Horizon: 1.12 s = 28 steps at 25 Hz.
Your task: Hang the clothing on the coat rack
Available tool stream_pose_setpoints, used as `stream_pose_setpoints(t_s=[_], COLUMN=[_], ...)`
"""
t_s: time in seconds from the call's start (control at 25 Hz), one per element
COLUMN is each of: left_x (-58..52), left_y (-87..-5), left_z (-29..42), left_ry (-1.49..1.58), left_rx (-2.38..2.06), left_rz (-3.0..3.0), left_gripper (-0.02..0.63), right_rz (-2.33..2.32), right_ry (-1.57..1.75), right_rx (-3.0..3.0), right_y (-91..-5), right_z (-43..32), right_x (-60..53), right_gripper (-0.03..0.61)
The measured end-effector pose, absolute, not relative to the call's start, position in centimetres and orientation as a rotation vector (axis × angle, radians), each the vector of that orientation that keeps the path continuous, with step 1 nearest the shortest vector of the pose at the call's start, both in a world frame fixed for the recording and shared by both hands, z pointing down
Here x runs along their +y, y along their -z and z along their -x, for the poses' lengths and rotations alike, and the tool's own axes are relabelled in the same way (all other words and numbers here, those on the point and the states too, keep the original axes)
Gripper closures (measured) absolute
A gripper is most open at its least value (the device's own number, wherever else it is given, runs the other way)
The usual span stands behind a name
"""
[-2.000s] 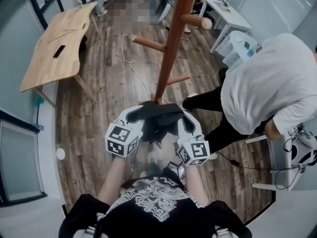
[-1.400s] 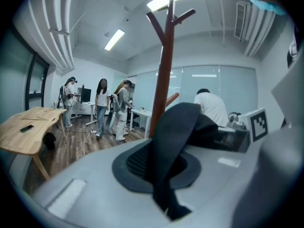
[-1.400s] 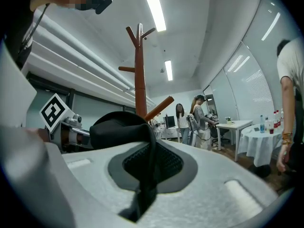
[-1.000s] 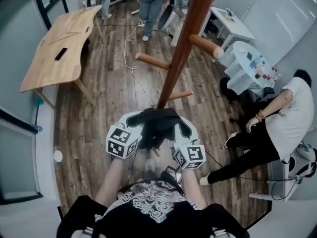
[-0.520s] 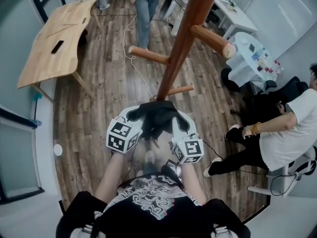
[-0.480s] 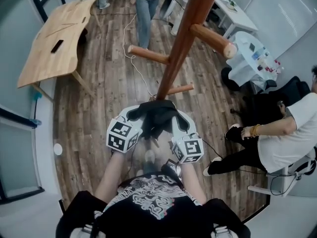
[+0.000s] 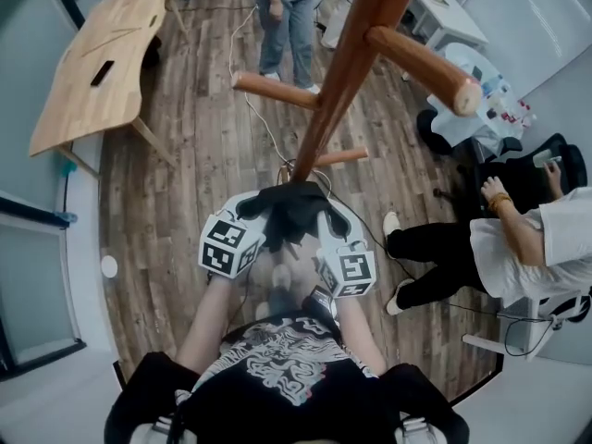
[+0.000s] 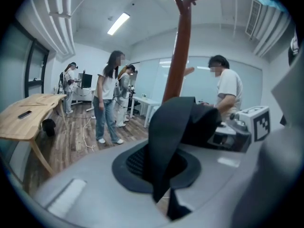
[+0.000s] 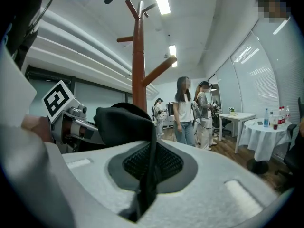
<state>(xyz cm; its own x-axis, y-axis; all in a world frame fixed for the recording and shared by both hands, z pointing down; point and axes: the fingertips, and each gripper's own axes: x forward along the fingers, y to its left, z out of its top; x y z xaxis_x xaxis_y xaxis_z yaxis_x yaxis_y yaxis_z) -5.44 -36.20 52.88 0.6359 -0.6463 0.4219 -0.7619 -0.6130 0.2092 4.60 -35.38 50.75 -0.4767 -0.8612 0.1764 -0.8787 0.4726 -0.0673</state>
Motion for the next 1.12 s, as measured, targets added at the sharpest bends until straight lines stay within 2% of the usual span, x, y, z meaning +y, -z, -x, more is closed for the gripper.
stream_pose_setpoints(t_s=[1.12], left_x=[-34.8], left_y=[-56.3], left_z=[4.2], left_ry=[-0.449], left_rx=[-1.021], left_rz=[-2.483], left_gripper=[0.604], right_rz=[-1.452], right_ry=[-0.255], right_rx=[-2.607], right_y=[-53.0], right_z=[-3.6], right_x=[-34.2], right_gripper=[0.561])
